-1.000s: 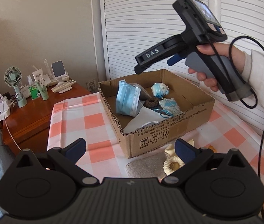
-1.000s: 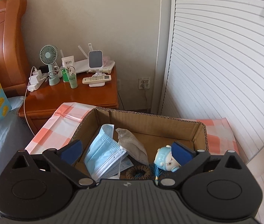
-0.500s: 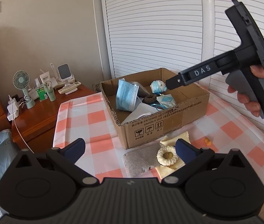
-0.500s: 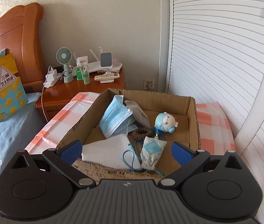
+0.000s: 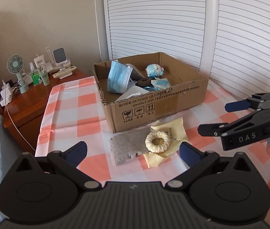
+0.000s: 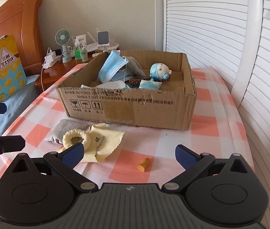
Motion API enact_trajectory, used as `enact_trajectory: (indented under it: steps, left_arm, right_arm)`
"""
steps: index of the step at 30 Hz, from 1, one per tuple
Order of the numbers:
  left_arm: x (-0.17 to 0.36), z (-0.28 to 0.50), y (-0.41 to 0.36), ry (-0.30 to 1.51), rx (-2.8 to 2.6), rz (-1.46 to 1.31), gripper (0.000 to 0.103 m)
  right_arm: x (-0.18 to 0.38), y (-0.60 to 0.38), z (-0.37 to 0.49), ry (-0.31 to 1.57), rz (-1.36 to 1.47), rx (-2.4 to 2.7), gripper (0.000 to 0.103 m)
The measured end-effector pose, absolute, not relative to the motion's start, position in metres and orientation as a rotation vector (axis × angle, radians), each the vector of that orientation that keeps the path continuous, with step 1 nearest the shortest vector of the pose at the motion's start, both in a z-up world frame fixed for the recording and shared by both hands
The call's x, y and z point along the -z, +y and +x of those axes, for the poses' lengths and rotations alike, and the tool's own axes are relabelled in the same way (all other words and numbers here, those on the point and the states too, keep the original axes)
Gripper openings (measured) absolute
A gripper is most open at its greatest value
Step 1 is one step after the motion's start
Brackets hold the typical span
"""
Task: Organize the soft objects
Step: 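Withdraw both grippers from the box toward the remaining items on the table, then close the left gripper on the cream scrunchie while the right gripper approaches the orange earplug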
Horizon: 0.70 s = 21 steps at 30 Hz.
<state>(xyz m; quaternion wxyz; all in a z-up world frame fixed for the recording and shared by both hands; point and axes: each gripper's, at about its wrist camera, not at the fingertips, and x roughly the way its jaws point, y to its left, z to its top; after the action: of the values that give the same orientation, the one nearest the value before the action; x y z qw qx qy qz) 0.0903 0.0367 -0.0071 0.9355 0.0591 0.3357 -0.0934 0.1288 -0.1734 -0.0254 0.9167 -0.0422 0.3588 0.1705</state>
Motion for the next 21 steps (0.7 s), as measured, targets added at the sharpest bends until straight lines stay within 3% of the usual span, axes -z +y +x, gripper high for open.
enact_trajectory:
  steps: [12,18,21]
  left_arm:
    - [0.039,0.117,0.011,0.762,0.217,0.153,0.102]
    - [0.046,0.128,0.003,0.731,0.201,0.204,0.102]
    - [0.05,0.134,-0.001,0.723,0.2,0.204,0.094]
  right_arm:
    - [0.067,-0.181,0.131,0.838,-0.132,-0.307,0.103]
    - [0.075,-0.176,0.127,0.801,-0.202,-0.32,0.103]
    - [0.075,-0.176,0.128,0.793,-0.197,-0.332,0.103]
